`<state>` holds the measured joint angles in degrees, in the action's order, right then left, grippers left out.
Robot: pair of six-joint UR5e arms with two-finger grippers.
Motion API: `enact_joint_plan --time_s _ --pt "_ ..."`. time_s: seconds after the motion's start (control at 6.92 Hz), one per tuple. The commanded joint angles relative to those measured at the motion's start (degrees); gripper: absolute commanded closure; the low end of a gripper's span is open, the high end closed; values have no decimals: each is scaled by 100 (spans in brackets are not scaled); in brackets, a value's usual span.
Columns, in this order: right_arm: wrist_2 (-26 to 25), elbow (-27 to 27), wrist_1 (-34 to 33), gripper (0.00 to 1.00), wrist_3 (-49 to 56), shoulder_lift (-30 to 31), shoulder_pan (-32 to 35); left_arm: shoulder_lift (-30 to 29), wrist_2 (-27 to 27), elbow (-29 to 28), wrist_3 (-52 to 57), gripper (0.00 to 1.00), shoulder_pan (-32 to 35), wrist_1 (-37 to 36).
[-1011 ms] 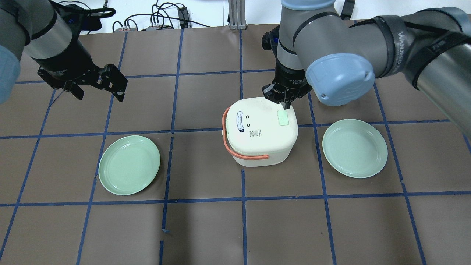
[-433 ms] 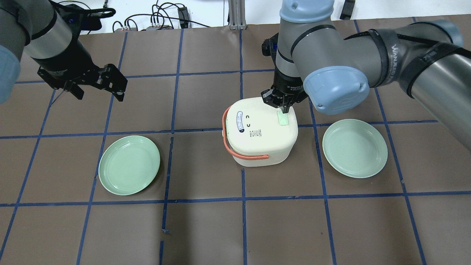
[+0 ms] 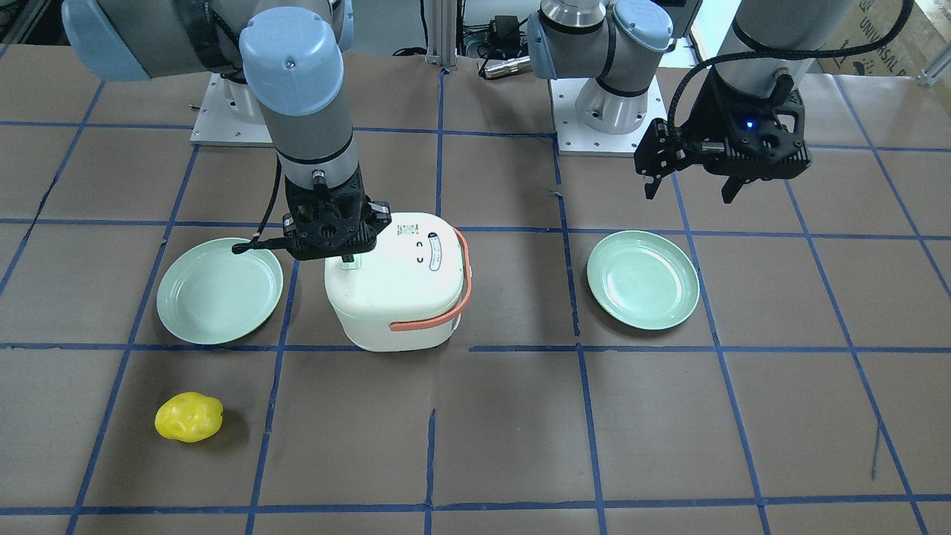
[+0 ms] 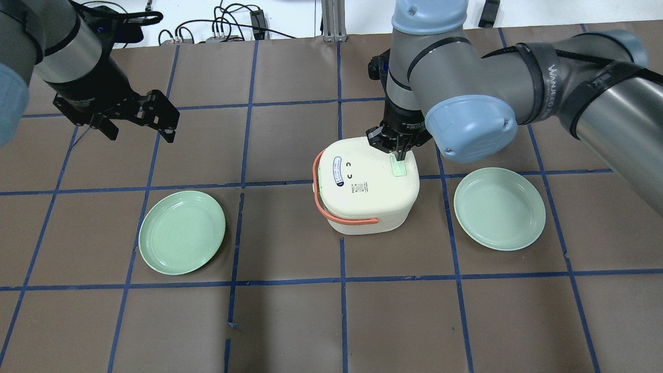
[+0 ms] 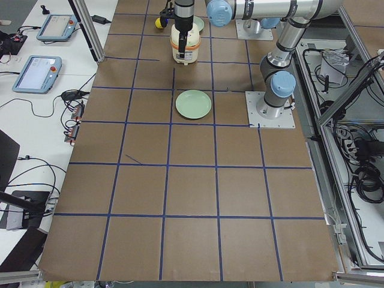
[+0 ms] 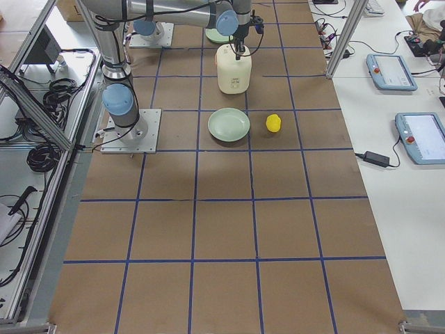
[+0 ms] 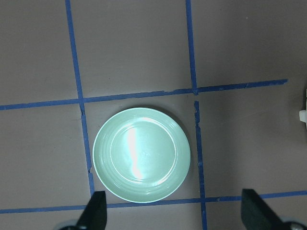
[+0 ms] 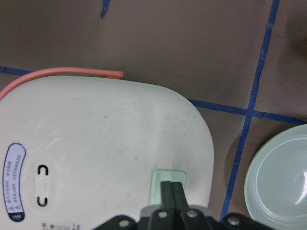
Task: Press rice cooker button
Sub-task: 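Lower the right gripper and press down on the green button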
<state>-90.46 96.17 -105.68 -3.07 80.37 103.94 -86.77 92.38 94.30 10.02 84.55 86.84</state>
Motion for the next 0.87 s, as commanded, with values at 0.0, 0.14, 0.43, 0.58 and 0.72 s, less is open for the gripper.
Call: enact_joint_plan --time_s 0.0,0.14,0.43,0.58,0.72 --pt "2 207 -100 96 -36 5 38 2 -1 0 0 0 0 0" --pt "-6 287 -267 96 60 -4 30 2 8 0 0 0 0 0" --pt "-6 288 -303 96 -9 -13 30 2 8 0 0 0 0 0" --pt "2 297 -295 96 -9 -22 30 2 -1 0 0 0 0 0" --pt "-6 253 -295 96 -18 -13 30 2 8 0 0 0 0 0"
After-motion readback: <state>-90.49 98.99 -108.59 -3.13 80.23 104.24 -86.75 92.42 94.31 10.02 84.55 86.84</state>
